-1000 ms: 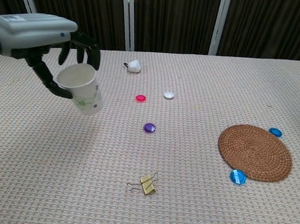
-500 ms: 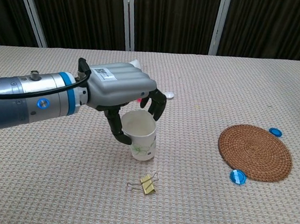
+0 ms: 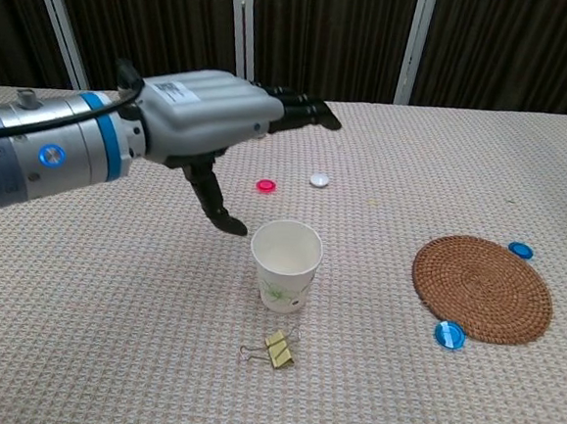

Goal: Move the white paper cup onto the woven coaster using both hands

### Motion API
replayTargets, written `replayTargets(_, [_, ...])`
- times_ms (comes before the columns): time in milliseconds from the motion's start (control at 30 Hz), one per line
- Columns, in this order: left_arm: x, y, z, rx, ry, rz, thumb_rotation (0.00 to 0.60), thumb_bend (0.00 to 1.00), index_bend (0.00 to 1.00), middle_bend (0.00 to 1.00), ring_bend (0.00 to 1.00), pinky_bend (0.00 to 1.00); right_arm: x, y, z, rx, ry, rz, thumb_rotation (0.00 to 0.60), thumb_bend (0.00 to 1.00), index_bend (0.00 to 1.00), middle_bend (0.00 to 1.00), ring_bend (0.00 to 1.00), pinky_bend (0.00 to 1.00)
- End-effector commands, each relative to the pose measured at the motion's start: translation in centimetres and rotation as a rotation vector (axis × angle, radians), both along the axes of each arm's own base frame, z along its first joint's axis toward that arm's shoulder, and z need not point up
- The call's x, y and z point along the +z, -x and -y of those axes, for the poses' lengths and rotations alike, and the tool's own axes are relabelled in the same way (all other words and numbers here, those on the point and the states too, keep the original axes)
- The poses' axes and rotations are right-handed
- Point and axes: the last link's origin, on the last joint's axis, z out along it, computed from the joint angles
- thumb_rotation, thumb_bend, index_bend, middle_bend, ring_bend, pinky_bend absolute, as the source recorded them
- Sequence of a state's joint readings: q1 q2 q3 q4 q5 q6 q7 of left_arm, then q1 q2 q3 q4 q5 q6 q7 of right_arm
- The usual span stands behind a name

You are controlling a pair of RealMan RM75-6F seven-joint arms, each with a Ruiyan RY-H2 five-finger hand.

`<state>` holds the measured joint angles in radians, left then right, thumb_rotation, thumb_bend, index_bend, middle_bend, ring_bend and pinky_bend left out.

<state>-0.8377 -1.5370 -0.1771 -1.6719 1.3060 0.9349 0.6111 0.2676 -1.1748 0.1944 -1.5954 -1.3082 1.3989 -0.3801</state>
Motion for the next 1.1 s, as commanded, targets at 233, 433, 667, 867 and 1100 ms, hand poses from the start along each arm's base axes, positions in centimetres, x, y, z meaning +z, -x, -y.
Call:
replayTargets(233, [8.9,8.0,-1.2,0.272,-0.229,0.167,0.6,0.0,0.0,0.0,0.0,0.0,-0.7,-0.3,-0.3,0.012,-0.041,0.009,0.6,0.0,0.0,0.0,0.0,0.0])
replayTargets(433, [13.2,13.7,0.1,0.432,-0.418,0.202,0.6,0.0,0.0,0.0,0.0,0.0,-2.0,-1.1,-0.3,0.044,-0.11,-0.003,0.6,0.0,0.0,0.0,0.0,0.0])
replayTargets(667, [16.3,18.2,3.4,0.584,-0.548,0.216,0.6,0.0,0.0,0.0,0.0,0.0,-5.3,-4.5,1.3,0.157,-0.316,0.01,0.6,0.0,0.0,0.0,0.0,0.0])
replayTargets(867, [17.1,20.1,4.6,0.622,-0.547,0.192,0.6,0.0,0.0,0.0,0.0,0.0,-9.9,-9.6,3.1,0.32,-0.579,0.021,0.6,0.0,0.0,0.01,0.0,0.0])
replayTargets(1100, [17.8,20.8,4.0,0.608,-0.535,0.182,0.6,0.0,0.0,0.0,0.0,0.0,-14.5,-16.4,4.7,0.477,-0.773,0.076,0.6,0.0,0.0,0.05,0.0,0.0])
